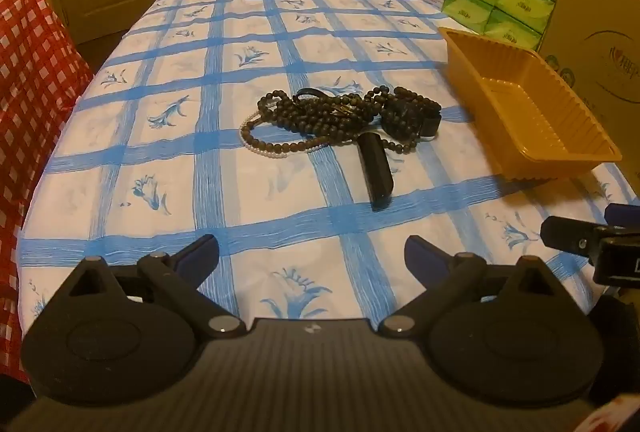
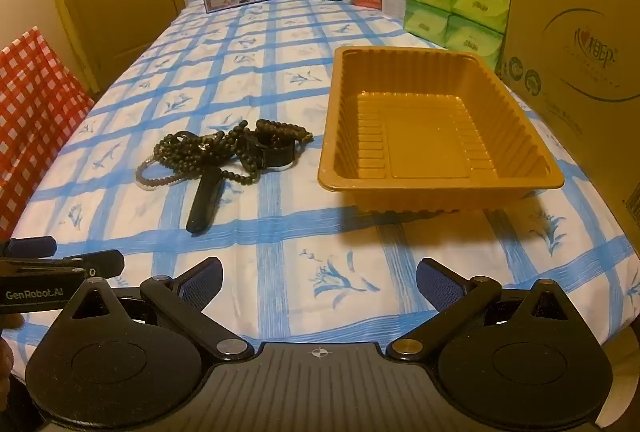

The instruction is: Organize jewelry

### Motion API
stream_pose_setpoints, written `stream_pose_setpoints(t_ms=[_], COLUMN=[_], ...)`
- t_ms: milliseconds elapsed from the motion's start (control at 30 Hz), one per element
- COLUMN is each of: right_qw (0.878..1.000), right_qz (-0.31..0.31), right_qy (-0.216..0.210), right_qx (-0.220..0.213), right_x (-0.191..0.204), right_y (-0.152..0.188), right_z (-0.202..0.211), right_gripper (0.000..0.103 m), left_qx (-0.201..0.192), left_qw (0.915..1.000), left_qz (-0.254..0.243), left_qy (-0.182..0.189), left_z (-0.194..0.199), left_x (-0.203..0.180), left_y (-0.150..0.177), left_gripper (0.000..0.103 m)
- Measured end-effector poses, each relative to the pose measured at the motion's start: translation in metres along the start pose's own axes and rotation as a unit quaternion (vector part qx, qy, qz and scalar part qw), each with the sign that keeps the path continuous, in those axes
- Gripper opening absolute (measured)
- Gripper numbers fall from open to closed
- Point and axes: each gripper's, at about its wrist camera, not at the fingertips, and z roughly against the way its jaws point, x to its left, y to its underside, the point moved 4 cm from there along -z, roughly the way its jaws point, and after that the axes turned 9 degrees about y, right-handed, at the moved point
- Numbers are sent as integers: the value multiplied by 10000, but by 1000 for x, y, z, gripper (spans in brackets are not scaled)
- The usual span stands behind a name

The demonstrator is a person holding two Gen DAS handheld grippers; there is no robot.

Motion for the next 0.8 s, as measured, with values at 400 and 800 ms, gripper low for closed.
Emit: stream_pose_setpoints(t_ms=[400, 800], right_qw=[10000, 10000], right_qz=[-10, -34], right_qy=[34, 36], right_qx=[1, 16], right_x=[1, -2], right_y=[-2, -1], right_z=[-1, -2], right_gripper=[103, 103], left_qx=[-39, -102], left_qw=[10000, 9999], left_qz=[50, 86], left_qy=[35, 111], left_z=[1, 4], left_x=[-2, -5], left_y=[-1, -4], left_gripper=[98, 97])
